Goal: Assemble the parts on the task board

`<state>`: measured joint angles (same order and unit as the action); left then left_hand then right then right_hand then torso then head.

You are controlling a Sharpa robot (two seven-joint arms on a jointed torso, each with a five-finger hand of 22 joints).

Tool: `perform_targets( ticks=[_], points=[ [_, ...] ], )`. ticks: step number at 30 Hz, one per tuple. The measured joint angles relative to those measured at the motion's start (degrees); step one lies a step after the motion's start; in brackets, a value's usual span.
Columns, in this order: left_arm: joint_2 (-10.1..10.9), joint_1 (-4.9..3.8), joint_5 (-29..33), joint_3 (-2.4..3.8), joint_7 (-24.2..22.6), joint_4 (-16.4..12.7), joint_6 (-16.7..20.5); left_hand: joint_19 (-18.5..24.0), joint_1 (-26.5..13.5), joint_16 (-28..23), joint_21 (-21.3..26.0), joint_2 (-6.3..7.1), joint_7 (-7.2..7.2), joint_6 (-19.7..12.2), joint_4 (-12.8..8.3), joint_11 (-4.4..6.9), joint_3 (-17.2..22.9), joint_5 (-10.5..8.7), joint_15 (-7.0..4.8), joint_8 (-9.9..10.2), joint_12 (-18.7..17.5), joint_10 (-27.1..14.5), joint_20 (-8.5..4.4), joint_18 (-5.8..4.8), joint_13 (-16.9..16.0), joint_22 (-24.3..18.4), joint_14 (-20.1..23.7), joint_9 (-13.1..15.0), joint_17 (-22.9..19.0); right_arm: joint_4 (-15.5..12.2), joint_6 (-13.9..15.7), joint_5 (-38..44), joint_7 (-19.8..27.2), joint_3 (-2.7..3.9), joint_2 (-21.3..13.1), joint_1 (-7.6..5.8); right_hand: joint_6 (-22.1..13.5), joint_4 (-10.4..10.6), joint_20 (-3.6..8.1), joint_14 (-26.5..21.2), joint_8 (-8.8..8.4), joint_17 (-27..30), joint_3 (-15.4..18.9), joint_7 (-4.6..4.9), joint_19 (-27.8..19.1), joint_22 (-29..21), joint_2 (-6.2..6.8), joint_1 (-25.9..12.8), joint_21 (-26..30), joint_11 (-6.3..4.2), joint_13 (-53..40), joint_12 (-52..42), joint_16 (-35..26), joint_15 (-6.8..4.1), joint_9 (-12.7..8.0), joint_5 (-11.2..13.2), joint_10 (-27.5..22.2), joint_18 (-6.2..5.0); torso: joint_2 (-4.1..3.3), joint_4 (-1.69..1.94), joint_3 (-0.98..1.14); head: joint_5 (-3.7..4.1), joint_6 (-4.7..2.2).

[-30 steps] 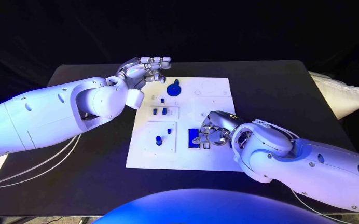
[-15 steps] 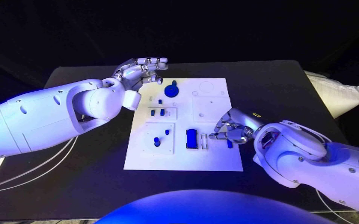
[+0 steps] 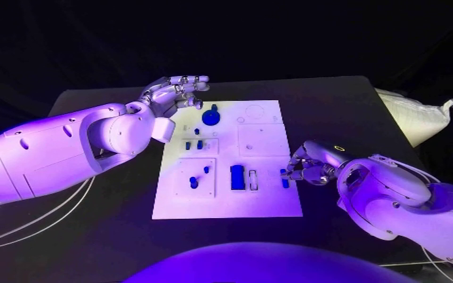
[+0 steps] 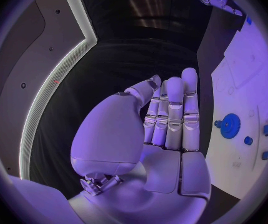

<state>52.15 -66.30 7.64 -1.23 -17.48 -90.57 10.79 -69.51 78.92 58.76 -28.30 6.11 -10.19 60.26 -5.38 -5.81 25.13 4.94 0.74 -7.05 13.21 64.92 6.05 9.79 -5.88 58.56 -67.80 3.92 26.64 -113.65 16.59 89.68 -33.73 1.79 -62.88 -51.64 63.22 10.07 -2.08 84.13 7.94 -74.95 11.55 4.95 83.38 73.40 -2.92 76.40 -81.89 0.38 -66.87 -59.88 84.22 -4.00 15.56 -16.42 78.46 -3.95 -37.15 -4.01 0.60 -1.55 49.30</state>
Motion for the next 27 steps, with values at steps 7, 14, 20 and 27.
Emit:
perform_targets(
  ticks=[7,14,20,27],
  points=[
    [0.02,0.00,-0.07,0.00,0.00,0.00,-0.04,0.00,0.00,0.00,0.00,0.00,0.00,0.00,0.00,0.00,0.00,0.00,0.00,0.00,0.00,0.00,0.00,0.00,0.00,0.00,0.00,0.00,0.00,1.30,-1.45,2.25,-0.06,-0.11,0.48,0.46,0.17,0.30,0.00,0.00,0.00,0.00,0.30,-0.17,0.00,-0.08,0.00,0.00,0.00,-0.21,0.37,0.48,0.00,0.00,0.00,-0.22,-0.21,0.00,-0.02,0.02,0.03,0.16,0.01],
    [0.03,0.00,-0.11,0.00,0.02,0.00,-0.08,0.00,0.00,0.00,0.00,0.00,0.00,0.00,0.00,0.00,0.00,0.00,0.00,0.00,0.00,0.00,0.00,0.00,0.00,0.00,0.00,0.00,0.00,2.37,-2.83,3.80,-0.08,-0.15,1.46,0.81,0.17,0.29,0.00,0.00,0.00,0.01,0.30,-0.17,0.00,-0.08,0.00,0.00,0.00,-0.21,0.51,0.54,0.00,0.00,0.05,-0.22,-0.21,0.00,-0.05,0.07,0.03,0.05,0.15],
    [0.03,0.00,-0.14,0.00,0.05,0.00,-0.14,0.00,0.00,0.00,0.00,0.00,0.00,0.00,0.00,0.18,0.00,0.00,0.00,0.00,0.40,-0.17,0.00,0.01,-0.04,-0.08,0.00,0.00,-0.09,3.41,-3.96,5.05,-0.10,-0.16,2.84,1.37,0.36,0.29,0.00,0.00,0.00,0.01,0.29,-0.36,0.00,-0.08,0.00,0.00,0.00,-0.21,0.51,0.71,0.00,0.00,0.05,-0.22,-0.21,0.00,-0.04,0.07,0.03,-0.02,0.29],
    [0.01,0.00,-0.17,0.00,0.09,0.03,-0.22,0.00,0.00,0.00,0.00,0.00,0.00,0.00,0.00,0.21,0.00,0.00,0.00,0.00,0.44,-0.20,0.00,0.01,-0.04,-0.09,0.00,0.00,-0.11,4.12,-4.92,6.82,-0.08,0.06,4.35,1.75,0.59,-0.82,0.00,-0.01,0.27,0.02,-0.82,-0.57,0.00,-0.02,-0.24,2.60,0.00,-0.21,0.27,0.69,0.00,0.00,0.28,2.80,-0.21,0.00,-0.04,0.12,0.02,-0.14,0.47]
  ],
)
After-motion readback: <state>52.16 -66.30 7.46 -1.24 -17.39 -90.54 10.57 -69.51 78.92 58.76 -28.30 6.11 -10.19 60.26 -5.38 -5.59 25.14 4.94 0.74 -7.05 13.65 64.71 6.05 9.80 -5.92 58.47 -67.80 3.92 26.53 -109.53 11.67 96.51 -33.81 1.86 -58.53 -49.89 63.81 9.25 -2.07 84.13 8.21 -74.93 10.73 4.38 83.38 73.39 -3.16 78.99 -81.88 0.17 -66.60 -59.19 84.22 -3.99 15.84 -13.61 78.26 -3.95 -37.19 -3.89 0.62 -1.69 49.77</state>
